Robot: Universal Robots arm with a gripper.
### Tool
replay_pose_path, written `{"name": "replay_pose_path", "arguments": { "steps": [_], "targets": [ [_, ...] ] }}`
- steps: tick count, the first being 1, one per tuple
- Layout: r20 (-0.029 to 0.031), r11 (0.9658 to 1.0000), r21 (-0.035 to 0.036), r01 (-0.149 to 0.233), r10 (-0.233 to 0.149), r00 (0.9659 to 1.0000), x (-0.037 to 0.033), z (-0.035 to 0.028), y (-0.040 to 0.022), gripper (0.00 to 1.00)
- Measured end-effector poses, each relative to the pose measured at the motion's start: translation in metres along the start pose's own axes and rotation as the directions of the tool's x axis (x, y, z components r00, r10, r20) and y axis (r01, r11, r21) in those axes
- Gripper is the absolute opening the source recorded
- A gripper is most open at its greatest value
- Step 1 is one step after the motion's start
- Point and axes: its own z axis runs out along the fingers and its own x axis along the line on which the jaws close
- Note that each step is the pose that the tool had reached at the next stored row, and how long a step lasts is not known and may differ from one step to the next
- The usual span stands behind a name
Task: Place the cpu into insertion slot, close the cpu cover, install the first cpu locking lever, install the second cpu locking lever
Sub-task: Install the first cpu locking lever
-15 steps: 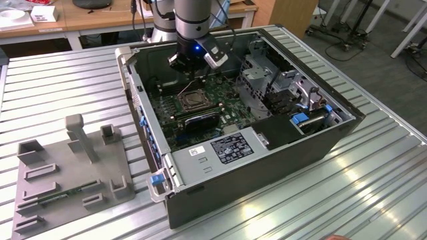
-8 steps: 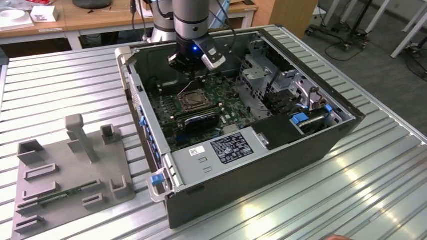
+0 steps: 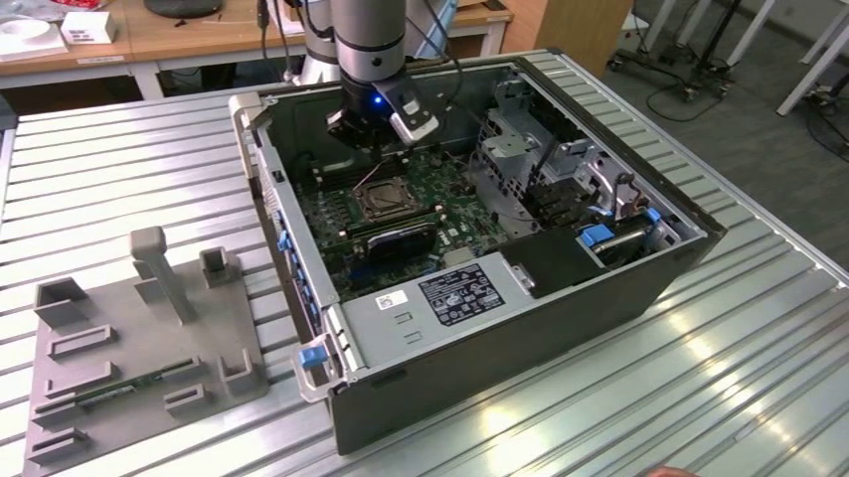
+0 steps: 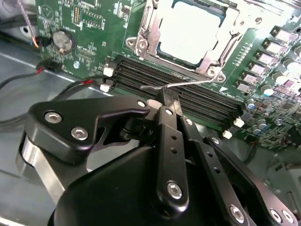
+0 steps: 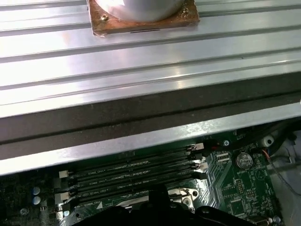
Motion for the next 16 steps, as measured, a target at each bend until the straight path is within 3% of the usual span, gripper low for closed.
{"name": "replay_pose_path", "arguments": {
  "steps": [3, 16],
  "targets": [
    [0.0094, 0.9993, 0.0039, -0.039, 0.038, 0.9992, 0.0001, 0.0009, -0.0002, 0.1],
    [0.0094, 0.9992, 0.0024, -0.039, 0.039, 0.9992, 0.0039, 0.0063, 0.0003, 0.1]
  ]
}}
